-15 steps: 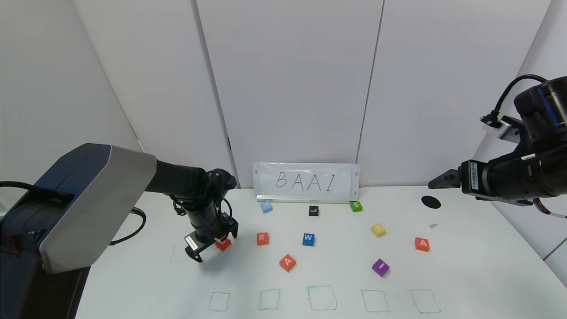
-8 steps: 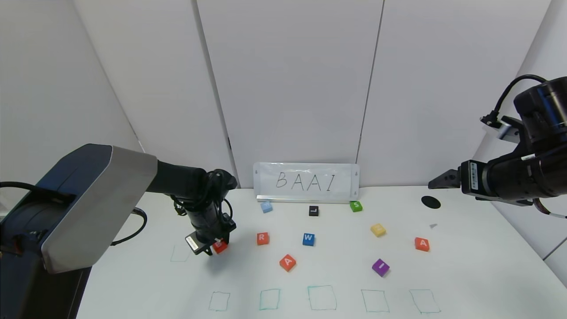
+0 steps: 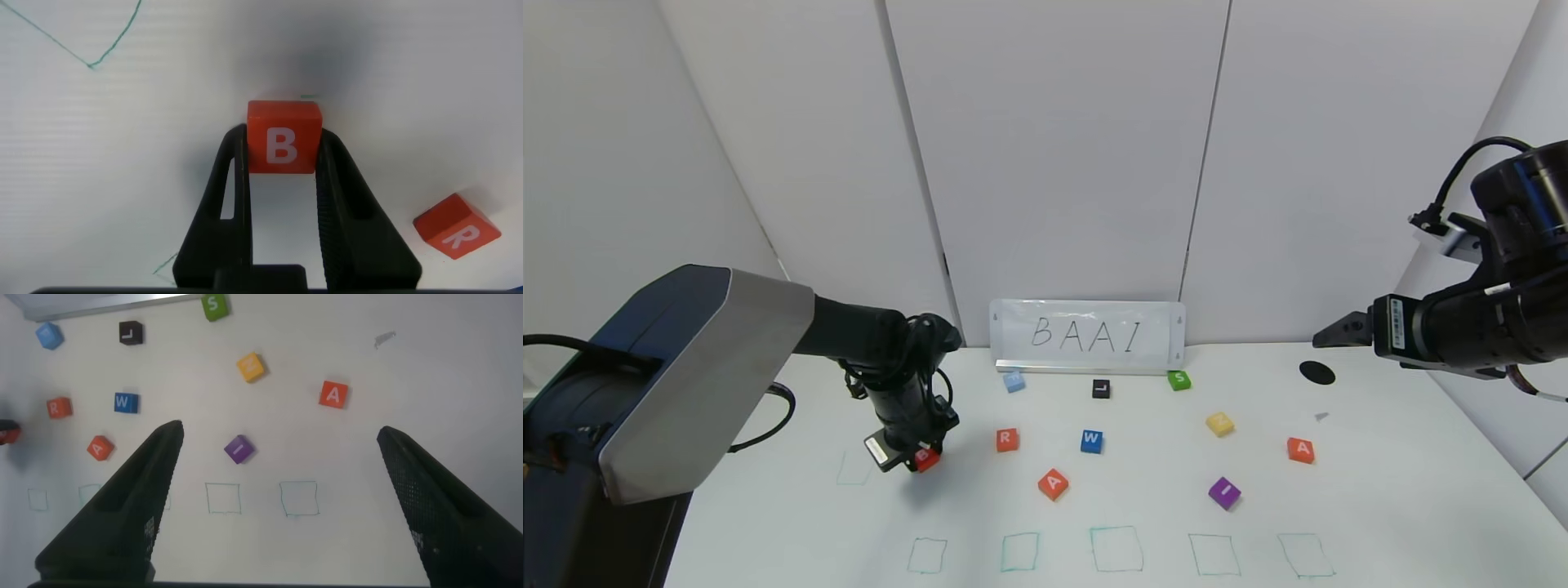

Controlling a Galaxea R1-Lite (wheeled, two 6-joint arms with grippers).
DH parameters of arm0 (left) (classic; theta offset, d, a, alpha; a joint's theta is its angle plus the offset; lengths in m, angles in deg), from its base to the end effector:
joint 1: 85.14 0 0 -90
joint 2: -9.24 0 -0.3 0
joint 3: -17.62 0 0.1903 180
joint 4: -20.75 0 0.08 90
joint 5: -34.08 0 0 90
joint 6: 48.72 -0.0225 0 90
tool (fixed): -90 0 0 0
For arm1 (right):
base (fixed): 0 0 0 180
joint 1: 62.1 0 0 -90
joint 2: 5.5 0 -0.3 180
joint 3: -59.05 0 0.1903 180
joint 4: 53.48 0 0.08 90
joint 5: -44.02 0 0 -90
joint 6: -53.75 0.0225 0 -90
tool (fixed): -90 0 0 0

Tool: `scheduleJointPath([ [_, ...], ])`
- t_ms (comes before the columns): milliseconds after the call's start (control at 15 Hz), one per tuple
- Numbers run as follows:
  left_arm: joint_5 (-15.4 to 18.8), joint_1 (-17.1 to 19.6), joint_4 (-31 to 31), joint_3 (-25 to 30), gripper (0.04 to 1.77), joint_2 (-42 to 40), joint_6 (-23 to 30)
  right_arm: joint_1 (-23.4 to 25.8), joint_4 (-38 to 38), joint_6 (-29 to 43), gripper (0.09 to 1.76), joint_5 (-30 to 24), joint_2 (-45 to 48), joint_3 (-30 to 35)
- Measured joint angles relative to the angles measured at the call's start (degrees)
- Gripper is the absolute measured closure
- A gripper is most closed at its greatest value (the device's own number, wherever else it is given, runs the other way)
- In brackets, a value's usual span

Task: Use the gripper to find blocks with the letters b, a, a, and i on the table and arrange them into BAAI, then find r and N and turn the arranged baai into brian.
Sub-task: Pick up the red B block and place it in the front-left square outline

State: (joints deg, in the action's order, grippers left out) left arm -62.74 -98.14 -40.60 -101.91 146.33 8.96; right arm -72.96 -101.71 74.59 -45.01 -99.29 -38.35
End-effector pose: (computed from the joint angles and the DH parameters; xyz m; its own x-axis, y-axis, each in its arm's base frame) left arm 0.4107 -0.0921 0.0464 0.2128 0.0727 -0.9744 -0.7005 0.7066 -0.1002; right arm 0.2777 0.0529 0.2393 0.7021 0.1175 -0.7023 0.0804 0.9669 0.2421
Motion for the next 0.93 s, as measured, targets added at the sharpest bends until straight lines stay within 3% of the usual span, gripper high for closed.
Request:
scheduleJointPath([
  [267, -1.28, -1.05, -0.63, 1.9, 1.3, -3.35, -1.45, 0.01, 0.0, 0.0, 0.14, -0.02, 0.06, -0.05],
  [533, -2.4, -2.1, -0.16, 7.3, 1.3, -9.45, -9.05, 0.06, -0.01, 0.0, 0.14, 0.0, 0.13, -0.06],
  [733, -2.54, -3.04, 2.27, 13.96, 1.3, -14.28, -15.29, 0.06, 0.0, 0.0, 0.14, 0.94, 0.17, -0.06],
  [933, -3.33, -4.4, 9.8, 23.49, 1.3, -18.52, -20.46, -0.02, 0.0, 0.0, 0.14, 1.13, 0.17, -0.05],
])
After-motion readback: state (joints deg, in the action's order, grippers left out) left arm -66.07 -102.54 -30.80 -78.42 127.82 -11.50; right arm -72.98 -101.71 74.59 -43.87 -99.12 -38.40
